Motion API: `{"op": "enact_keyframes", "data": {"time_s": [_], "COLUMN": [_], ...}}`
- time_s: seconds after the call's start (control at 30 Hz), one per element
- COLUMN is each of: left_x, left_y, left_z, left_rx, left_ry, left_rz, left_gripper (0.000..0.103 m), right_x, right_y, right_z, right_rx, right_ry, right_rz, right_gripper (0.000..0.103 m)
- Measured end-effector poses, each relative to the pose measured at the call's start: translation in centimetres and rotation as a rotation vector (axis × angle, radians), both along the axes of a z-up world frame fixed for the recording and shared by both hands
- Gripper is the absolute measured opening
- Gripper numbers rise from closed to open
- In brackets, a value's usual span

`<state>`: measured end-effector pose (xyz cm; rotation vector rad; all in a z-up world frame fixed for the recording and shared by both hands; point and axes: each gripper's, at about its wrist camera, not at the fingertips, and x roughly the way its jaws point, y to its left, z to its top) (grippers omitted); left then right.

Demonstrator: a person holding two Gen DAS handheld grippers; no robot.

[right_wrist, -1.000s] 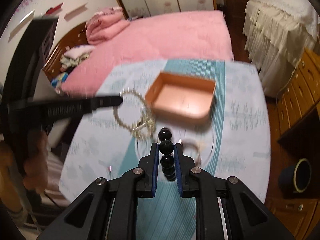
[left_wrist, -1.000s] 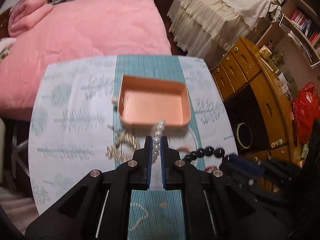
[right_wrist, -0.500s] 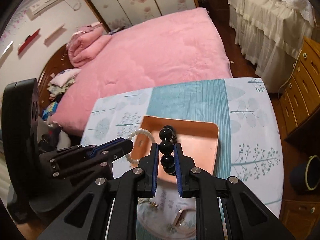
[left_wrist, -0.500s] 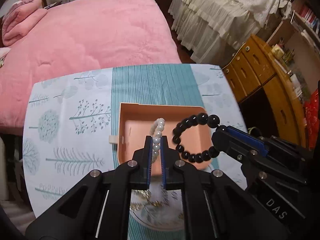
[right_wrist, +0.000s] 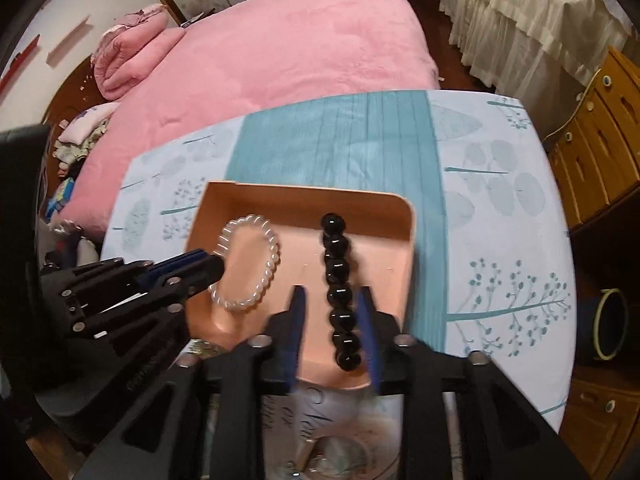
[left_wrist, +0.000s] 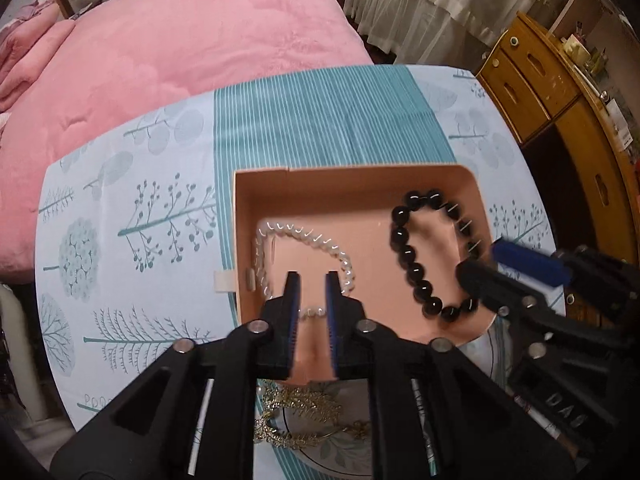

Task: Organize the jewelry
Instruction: 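Carry both bracelets into the pink box and open both tools, then grasp red string bracelet with right tool while left tool moves to pink watch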

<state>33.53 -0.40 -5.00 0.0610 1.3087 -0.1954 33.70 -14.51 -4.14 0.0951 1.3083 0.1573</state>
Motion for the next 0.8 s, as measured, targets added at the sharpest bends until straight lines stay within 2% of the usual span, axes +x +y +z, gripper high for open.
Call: {"op": "enact_keyframes", "data": {"time_s": [0.03, 0.1, 0.13, 0.43, 0.7, 0.8], "left_x": [-0.2, -0.7, -1.1, -5.0, -10.9, -13.5], "left_y": [0.1, 0.2, 0.3, 1.1, 1.4, 1.4], "left_z": [0.0, 0.4, 0.7, 4.2, 6.1, 6.3], "left_rx": [0.0, 0.004, 0.008, -0.008, 0.017, -0.008], "left_ry": [-0.005, -0.02, -0.034, -0.089, -0.126, -0.117], "left_rz": [-0.004, -0.009, -0.009, 0.051, 0.086, 0.095], "left_gripper": [0.024, 0.044, 0.045, 0.045, 0.045, 0.045], "right_x": [-0.3, -0.7, -0.9, -5.9, -12.4, -14.8], "right_y": [-0.3, -0.5, -0.7, -2.1, -4.2, -5.3], "right_z": [0.2, 0.2, 0.5, 4.5, 7.1, 7.5], "right_rx": [0.0, 0.001, -0.001, 0.018, 0.047, 0.055], "right_ry": [-0.012, -0.02, -0.026, -0.073, -0.08, -0.081], "right_rz": [-0.008, -0.012, -0.014, 0.015, 0.022, 0.021], "right_gripper": [0.039, 0.039, 0.039, 0.039, 0.039, 0.039]}}
